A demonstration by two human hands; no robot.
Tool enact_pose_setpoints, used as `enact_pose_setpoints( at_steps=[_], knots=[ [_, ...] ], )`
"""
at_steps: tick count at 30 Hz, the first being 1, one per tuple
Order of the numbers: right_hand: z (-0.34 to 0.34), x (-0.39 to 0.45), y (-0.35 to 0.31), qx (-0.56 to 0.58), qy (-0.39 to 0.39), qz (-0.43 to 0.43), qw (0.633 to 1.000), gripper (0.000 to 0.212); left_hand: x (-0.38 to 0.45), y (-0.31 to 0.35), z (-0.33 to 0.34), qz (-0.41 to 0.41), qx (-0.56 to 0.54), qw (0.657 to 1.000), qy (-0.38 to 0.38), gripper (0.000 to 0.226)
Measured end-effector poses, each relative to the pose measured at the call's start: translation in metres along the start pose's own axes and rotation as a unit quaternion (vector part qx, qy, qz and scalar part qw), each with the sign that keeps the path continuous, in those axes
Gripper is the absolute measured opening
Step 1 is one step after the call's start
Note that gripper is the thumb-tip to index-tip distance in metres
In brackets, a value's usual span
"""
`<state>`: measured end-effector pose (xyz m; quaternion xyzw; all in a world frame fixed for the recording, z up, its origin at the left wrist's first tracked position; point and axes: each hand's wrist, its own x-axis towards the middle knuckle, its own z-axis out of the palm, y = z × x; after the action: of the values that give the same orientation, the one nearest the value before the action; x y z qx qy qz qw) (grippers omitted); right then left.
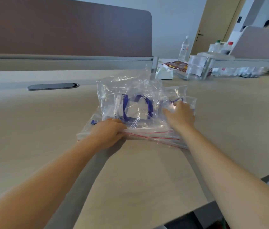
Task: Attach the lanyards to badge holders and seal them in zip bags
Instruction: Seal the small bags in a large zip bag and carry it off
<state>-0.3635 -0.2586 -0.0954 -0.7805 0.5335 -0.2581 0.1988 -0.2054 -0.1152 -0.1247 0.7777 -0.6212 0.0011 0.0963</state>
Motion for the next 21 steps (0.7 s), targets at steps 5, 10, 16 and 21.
enact_pose_setpoints(
  at_steps=[5, 10, 16, 21],
  knots=[
    [-0.014, 0.002, 0.021, 0.093, -0.078, 0.053, 0.991, 0.036, 0.016, 0.009, 0.004, -0.095, -0.152, 0.979, 0.095, 0.025],
    [-0.019, 0.009, 0.026, 0.249, -0.077, 0.109, 0.959, 0.046, 0.031, 0.02, 0.001, -0.118, -0.215, 0.96, 0.137, 0.025],
    [-0.03, -0.005, 0.029, 0.085, 0.09, -0.211, 0.97, 0.054, 0.04, 0.033, 0.014, 0.026, -0.054, 0.998, 0.035, 0.031],
    [-0.021, -0.02, 0.023, -0.193, -0.179, -0.284, 0.922, 0.083, 0.038, 0.034, 0.01, 0.027, 0.054, 0.998, -0.026, 0.039]
  ],
)
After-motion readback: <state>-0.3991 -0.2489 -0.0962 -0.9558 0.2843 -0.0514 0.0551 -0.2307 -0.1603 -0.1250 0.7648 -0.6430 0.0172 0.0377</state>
